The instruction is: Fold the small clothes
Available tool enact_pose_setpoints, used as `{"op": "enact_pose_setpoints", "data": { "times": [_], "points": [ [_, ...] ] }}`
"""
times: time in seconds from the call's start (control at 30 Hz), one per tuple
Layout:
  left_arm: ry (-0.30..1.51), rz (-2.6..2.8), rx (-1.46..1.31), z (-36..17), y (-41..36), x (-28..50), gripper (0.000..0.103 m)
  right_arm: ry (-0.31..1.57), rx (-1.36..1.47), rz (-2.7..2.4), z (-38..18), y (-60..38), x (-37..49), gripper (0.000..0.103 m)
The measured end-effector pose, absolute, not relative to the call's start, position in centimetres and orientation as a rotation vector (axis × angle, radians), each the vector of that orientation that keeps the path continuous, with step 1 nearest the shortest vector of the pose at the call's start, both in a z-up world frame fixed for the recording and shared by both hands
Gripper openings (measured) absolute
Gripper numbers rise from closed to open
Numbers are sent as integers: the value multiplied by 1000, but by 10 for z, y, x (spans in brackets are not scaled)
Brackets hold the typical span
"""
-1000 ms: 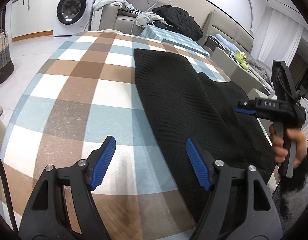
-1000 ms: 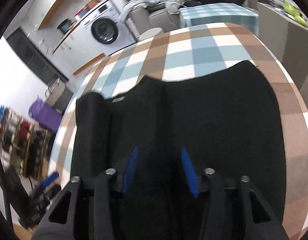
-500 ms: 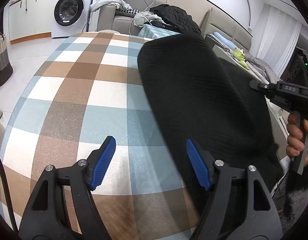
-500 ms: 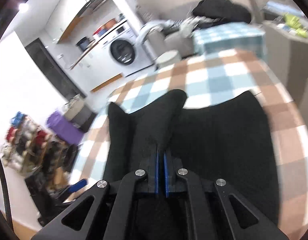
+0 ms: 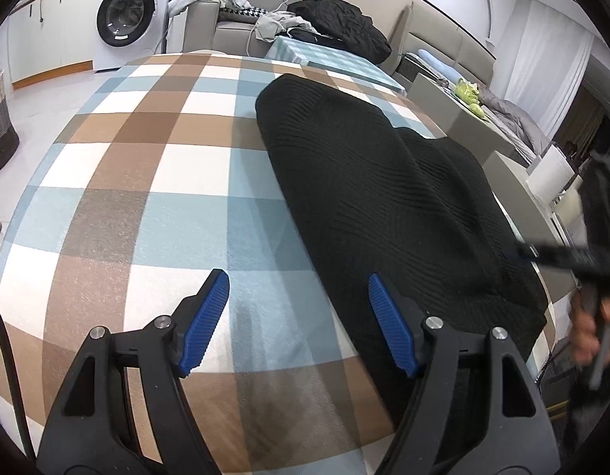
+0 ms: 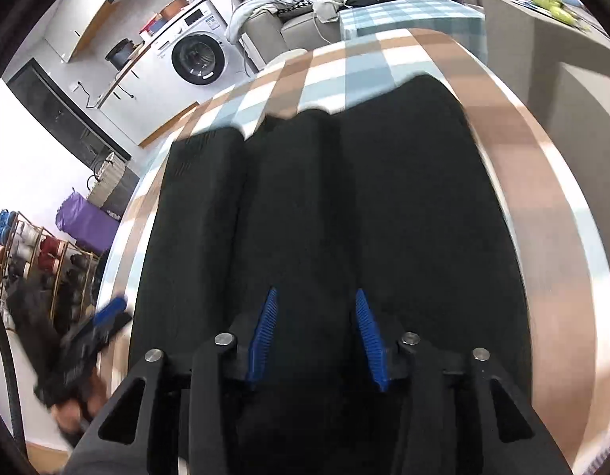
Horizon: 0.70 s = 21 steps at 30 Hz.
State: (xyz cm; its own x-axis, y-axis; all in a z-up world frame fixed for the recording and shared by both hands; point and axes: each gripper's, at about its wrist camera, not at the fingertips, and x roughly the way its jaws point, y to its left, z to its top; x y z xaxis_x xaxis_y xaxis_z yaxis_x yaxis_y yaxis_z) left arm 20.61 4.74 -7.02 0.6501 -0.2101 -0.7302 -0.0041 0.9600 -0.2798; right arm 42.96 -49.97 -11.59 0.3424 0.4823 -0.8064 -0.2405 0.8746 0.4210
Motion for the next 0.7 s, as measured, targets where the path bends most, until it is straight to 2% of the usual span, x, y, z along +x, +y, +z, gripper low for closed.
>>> {"op": "enact_pose_setpoints", "data": {
  "times": [0.17, 0.33, 0.37, 0.4, 0.43, 0.6, 0.7],
  "points": [
    [857, -138, -265, -67, 39, 199, 71, 1146, 368, 429, -108, -515, 375, 43],
    [862, -170, -230, -65, 25, 192, 71, 1199, 386, 469, -114, -494, 373, 47],
    [859, -172, -226, -65, 24, 191, 71, 1197, 377, 465, -117, -488, 374, 40],
    [856, -172, -224, -64, 23, 190, 71, 1191, 355, 448, -120, -483, 375, 18],
    [853, -174, -225, -63, 24, 189, 71, 1190, 341, 439, -122, -481, 374, 10],
    [844, -167, -231, -59, 26, 184, 71, 1007, 500, 543, -85, -511, 331, 6],
    [859, -169, -223, -61, 24, 183, 71, 1052, 540, 522, -95, -528, 312, 6]
  ]
}}
